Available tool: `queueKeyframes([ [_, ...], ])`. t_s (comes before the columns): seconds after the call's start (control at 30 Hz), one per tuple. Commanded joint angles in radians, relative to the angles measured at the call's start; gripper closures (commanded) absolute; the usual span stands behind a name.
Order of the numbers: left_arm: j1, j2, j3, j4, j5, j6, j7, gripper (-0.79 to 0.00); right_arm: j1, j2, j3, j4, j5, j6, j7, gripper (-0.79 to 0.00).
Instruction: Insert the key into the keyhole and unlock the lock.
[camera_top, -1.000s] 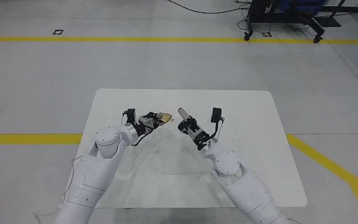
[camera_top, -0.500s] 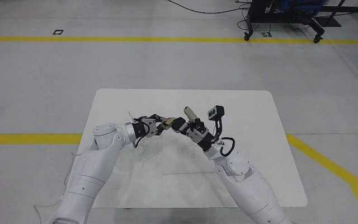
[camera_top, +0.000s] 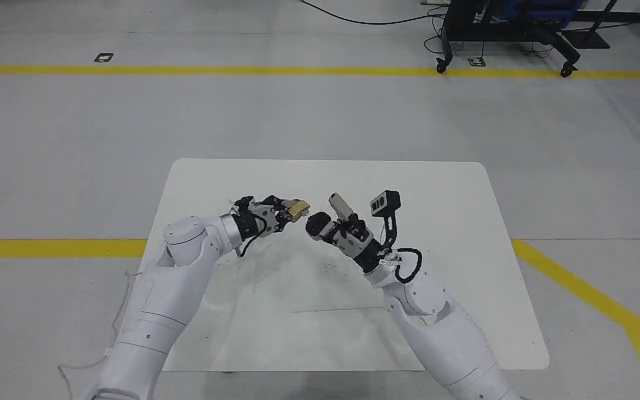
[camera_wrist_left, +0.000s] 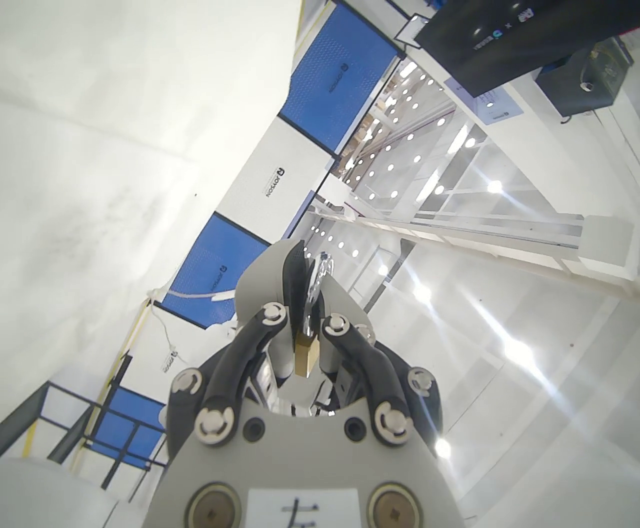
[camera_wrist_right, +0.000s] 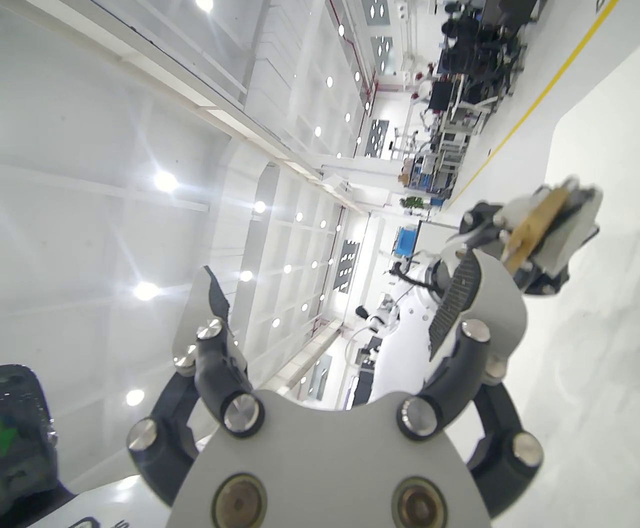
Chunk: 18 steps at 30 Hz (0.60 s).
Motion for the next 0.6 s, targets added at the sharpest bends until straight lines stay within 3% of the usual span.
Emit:
queueKeyframes([
  [0.0,0.012,0.001,-0.006,-0.015,-0.007,-0.022,-0.008,0.000,0.020,0.006,0.012,0.044,0.183,0.147,0.205,-0.785],
  [0.03,0.013,0.003,-0.007,-0.021,0.002,-0.030,-0.013,0.000,0.034,0.007,0.015,0.083,0.238,0.208,0.261,-0.705],
  [0.1,0.018,0.005,-0.011,-0.031,0.017,-0.053,-0.014,0.000,0.076,0.006,0.003,0.161,0.284,0.322,0.317,-0.422],
  [0.13,0.021,0.006,-0.011,-0.036,0.022,-0.065,-0.015,0.000,0.096,0.004,-0.004,0.188,0.288,0.345,0.323,-0.388],
  [0.23,0.031,0.008,-0.016,-0.051,0.027,-0.106,-0.025,0.000,0.131,-0.005,-0.026,0.252,0.363,0.397,0.356,-0.369],
  [0.33,0.040,0.009,-0.020,-0.065,0.031,-0.144,-0.037,0.000,0.158,-0.011,-0.033,0.297,0.421,0.425,0.400,-0.296],
  [0.57,0.042,0.012,-0.013,-0.070,0.045,-0.160,-0.064,0.000,0.182,-0.015,-0.027,0.340,0.442,0.398,0.389,-0.299],
])
